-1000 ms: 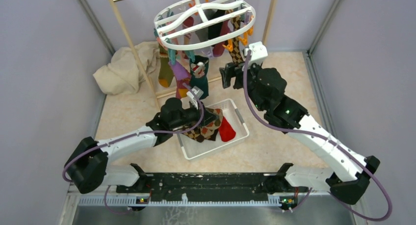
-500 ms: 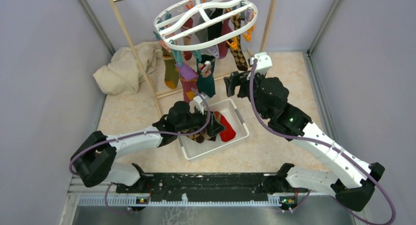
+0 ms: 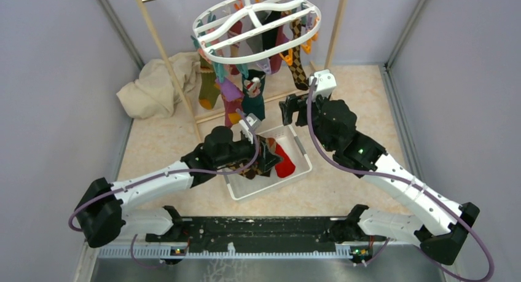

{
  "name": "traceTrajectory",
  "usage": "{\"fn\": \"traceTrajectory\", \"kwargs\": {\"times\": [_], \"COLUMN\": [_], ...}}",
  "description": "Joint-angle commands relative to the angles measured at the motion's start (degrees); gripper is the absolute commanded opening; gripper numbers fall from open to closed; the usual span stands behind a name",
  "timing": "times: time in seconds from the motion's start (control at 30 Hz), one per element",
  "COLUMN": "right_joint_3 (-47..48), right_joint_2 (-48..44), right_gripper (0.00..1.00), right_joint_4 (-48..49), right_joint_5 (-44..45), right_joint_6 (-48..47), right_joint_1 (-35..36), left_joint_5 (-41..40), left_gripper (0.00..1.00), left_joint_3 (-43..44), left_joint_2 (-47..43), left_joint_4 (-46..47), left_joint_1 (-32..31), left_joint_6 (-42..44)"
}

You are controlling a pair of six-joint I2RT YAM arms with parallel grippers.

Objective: Remove the socks clipped to the hanger
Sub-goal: Place the sock in the bin.

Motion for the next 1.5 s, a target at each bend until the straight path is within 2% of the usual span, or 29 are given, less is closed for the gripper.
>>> {"fn": "traceTrajectory", "kwargs": {"times": [0.0,0.07,0.27,0.37,0.53,0.63,0.83,0.93,1.17,1.27,1.47], "right_joint_3": [-0.1,0.0,0.9,2.2,3.7,3.3,3.2,3.2,2.4,2.1,-0.8], "right_joint_2": [0.0,-0.1,-0.8,-1.3,-1.6,-2.2,-2.5,-2.6,-1.0,0.6,3.7], "right_gripper": [0.78,0.79,0.80,0.81,0.82,0.82,0.83,0.83,0.83,0.82,0.82], "right_joint_4": [3.4,3.0,1.1,-1.3,-5.9,-7.0,-8.1,-8.0,-4.3,-1.3,7.9], "right_joint_5": [0.4,1.7,4.7,5.5,6.1,5.7,4.7,3.9,-1.8,-7.4,-16.7], "right_joint_6": [0.9,1.0,1.2,1.9,2.8,3.4,3.5,3.5,3.2,2.3,1.7], "right_joint_1": [0.6,0.6,0.5,0.1,-0.8,-1.3,-2.2,-2.7,-3.1,-3.0,-3.0], "left_joint_5": [-6.1,-18.5,-23.4,-21.8,-15.8,-10.8,-3.2,-4.7,-8.3,-12.5,-18.5], "left_gripper": [0.99,0.99,0.99,0.99,0.99,0.99,0.99,0.99,0.99,0.99,0.99], "left_joint_3": [4.2,7.3,13.7,19.5,36.5,41.1,36.9,34.4,20.3,16.8,13.2], "left_joint_2": [2.9,5.3,13.1,18.2,29.9,33.9,29.6,25.5,5.8,-0.2,-6.5], "left_joint_4": [-6.4,-10.8,-14.9,-20.9,-45.8,-53.0,-51.3,-50.1,-34.6,-33.2,-33.2], "left_joint_1": [-2.8,-7.2,-10.5,-10.5,-10.4,-10.7,-10.7,-10.9,-10.8,-10.7,-10.7], "left_joint_6": [5.7,9.9,15.3,16.5,15.3,15.2,13.8,11.9,9.1,7.5,5.7]}}
